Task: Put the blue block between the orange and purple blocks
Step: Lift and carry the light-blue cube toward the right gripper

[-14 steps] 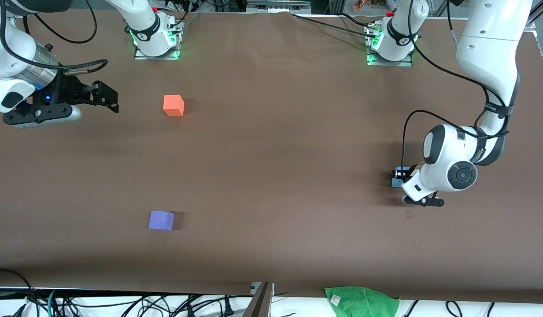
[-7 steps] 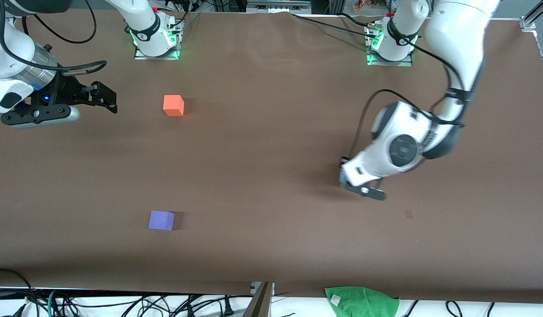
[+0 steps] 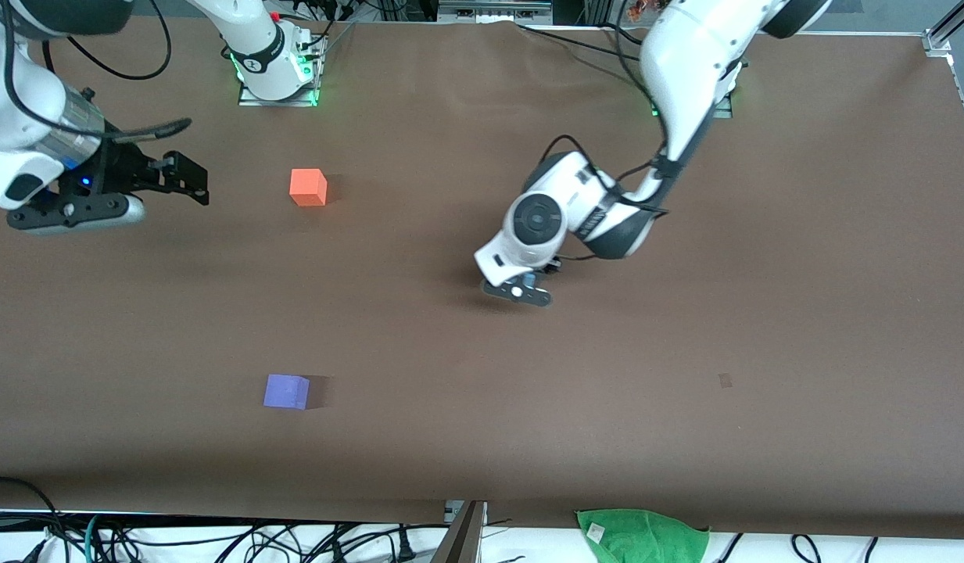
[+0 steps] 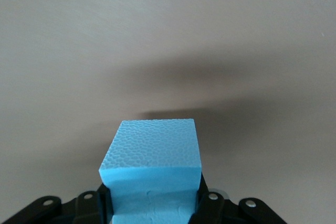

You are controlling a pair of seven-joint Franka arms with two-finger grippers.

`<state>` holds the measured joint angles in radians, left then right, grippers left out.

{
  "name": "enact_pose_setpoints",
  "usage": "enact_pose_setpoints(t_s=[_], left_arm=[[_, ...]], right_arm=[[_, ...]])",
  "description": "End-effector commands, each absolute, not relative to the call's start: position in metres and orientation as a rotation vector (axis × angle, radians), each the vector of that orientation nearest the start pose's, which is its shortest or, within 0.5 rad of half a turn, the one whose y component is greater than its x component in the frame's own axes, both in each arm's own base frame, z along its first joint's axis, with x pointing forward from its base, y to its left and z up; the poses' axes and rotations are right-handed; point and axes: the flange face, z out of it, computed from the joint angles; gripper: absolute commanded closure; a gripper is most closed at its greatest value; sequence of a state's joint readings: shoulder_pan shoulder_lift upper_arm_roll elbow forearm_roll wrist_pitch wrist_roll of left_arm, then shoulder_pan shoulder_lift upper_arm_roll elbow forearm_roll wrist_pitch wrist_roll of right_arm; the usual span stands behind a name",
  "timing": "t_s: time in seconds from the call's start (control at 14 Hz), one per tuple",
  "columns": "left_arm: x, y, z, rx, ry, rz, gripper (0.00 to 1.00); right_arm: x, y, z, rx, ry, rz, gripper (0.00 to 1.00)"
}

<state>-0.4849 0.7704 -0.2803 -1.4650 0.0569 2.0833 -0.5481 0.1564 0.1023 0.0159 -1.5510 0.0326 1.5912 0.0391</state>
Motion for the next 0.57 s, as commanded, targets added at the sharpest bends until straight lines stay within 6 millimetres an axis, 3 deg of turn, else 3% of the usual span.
enact_pose_setpoints(t_s=[0.0, 0.07, 0.21, 0.29, 0.43, 0.5], left_arm=[[0.527, -0.487, 0.213, -3.18, 0.24, 0.253, 0.58], [0.53, -0.484, 0.214, -3.183, 0.231, 0.241, 0.01], [0.54, -0.475, 0.235, -3.195, 0.197, 0.217, 0.0], [0.547, -0.462, 0.255, -3.192, 0.171, 0.215, 0.0], [0.553, -0.44, 0.304, -3.149, 0.136, 0.247, 0.0], [0.557, -0.422, 0.337, -3.128, 0.102, 0.257, 0.0]], right_arm=[[0.582, 0.104, 0.579, -3.114, -0.212, 0.111, 0.01], [0.582, 0.103, 0.578, -3.116, -0.226, 0.113, 0.01], [0.587, 0.102, 0.571, -3.116, -0.245, 0.118, 0.01], [0.594, 0.104, 0.553, -3.138, -0.256, 0.163, 0.01], [0.595, 0.11, 0.539, -3.152, -0.271, 0.21, 0.01], [0.602, 0.119, 0.515, -3.14, -0.291, 0.278, 0.01]])
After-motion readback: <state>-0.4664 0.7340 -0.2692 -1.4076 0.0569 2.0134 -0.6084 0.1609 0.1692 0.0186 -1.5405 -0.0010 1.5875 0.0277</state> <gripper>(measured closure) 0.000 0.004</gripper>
